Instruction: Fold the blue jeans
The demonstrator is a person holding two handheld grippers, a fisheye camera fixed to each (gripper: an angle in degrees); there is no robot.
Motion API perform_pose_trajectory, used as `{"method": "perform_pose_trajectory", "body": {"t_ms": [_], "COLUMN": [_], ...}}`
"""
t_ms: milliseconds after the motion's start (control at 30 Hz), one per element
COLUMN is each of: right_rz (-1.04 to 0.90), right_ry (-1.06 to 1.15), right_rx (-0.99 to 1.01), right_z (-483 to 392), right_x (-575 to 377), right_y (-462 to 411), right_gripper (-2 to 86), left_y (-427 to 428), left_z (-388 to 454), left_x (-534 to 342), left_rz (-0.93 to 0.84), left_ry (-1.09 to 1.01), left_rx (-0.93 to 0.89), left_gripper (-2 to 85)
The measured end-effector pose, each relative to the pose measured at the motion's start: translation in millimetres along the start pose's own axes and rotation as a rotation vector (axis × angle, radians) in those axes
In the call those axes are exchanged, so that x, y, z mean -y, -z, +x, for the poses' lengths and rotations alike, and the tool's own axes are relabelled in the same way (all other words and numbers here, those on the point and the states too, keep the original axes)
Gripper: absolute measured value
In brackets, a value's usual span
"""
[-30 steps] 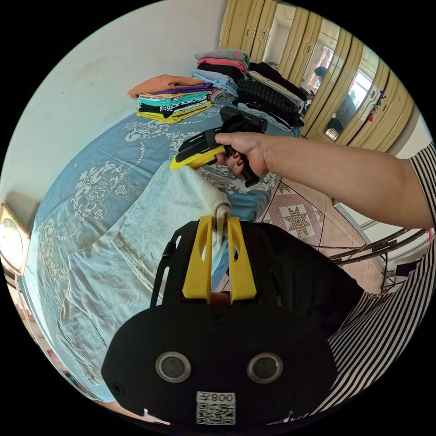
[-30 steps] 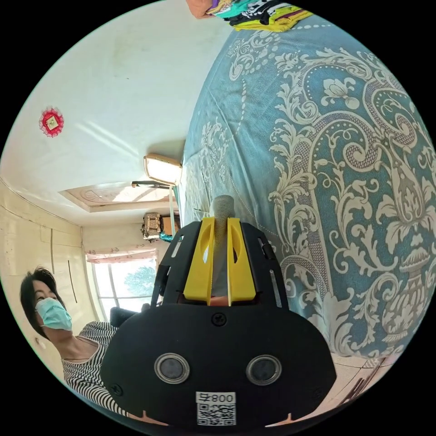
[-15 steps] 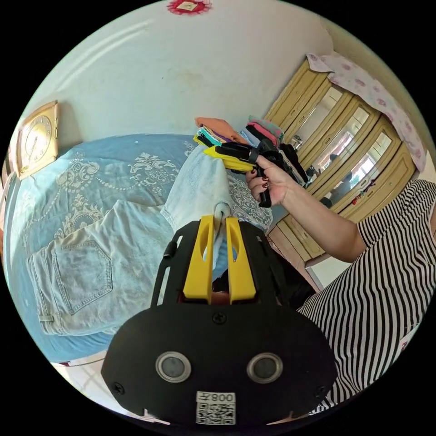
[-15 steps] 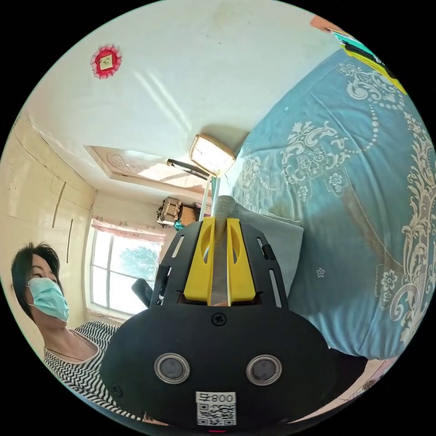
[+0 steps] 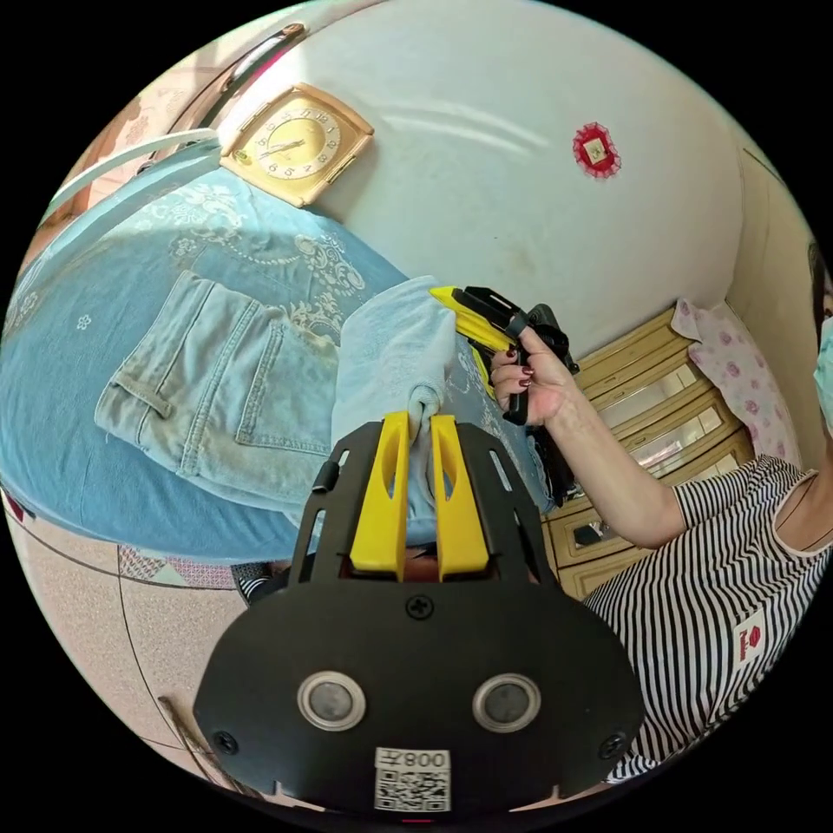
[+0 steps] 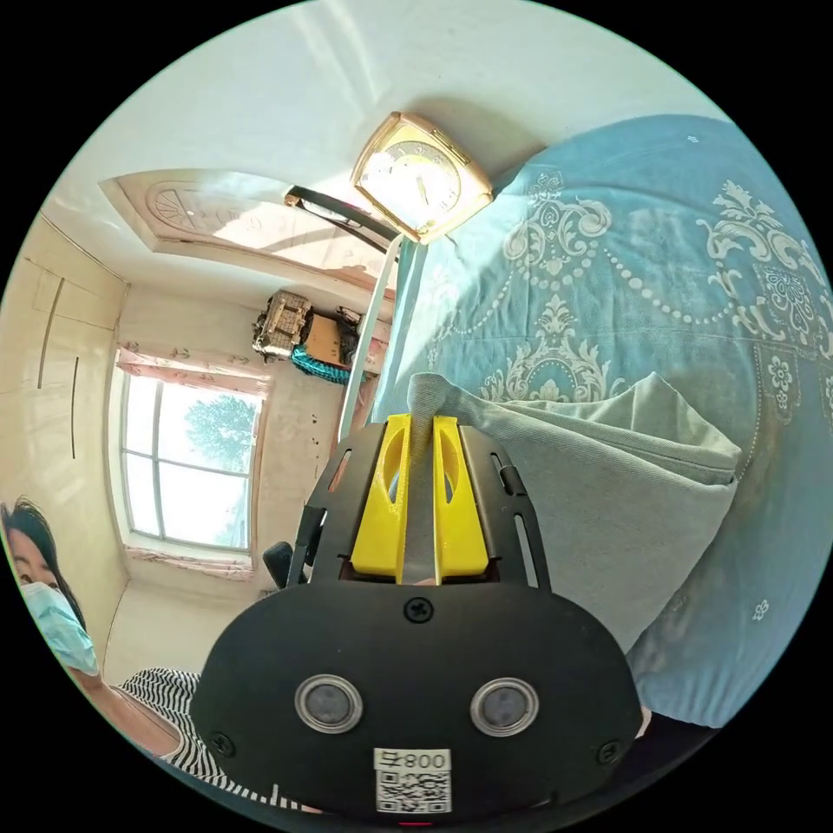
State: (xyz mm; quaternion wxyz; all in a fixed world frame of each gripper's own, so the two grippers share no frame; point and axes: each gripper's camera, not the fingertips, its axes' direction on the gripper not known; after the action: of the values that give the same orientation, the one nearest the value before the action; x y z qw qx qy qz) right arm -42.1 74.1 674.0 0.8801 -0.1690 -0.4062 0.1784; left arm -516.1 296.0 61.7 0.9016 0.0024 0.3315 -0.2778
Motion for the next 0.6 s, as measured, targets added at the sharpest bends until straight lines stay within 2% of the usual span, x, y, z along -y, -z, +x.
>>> {"method": "perform_pose_trajectory", "body": {"t_ms": [267,600], "right_rz": [-0.121,-0.200], "right_ry": [0.005,0.014], "right_rx": [-0.067,-0.145], "right_z": [-70,-132], "right_x": [55,104], "right_y": [-180,-339], "right_gripper": [2.9,5.1], "left_y": [89,156], "left_z": [-141,-252], "left_x": [-8,-10], "left_rz": [0.110,0.129], "left_ry": [0.191,0.299], "left_rx": [-0.027,-0.013], "left_gripper": [3.7,3.6]}}
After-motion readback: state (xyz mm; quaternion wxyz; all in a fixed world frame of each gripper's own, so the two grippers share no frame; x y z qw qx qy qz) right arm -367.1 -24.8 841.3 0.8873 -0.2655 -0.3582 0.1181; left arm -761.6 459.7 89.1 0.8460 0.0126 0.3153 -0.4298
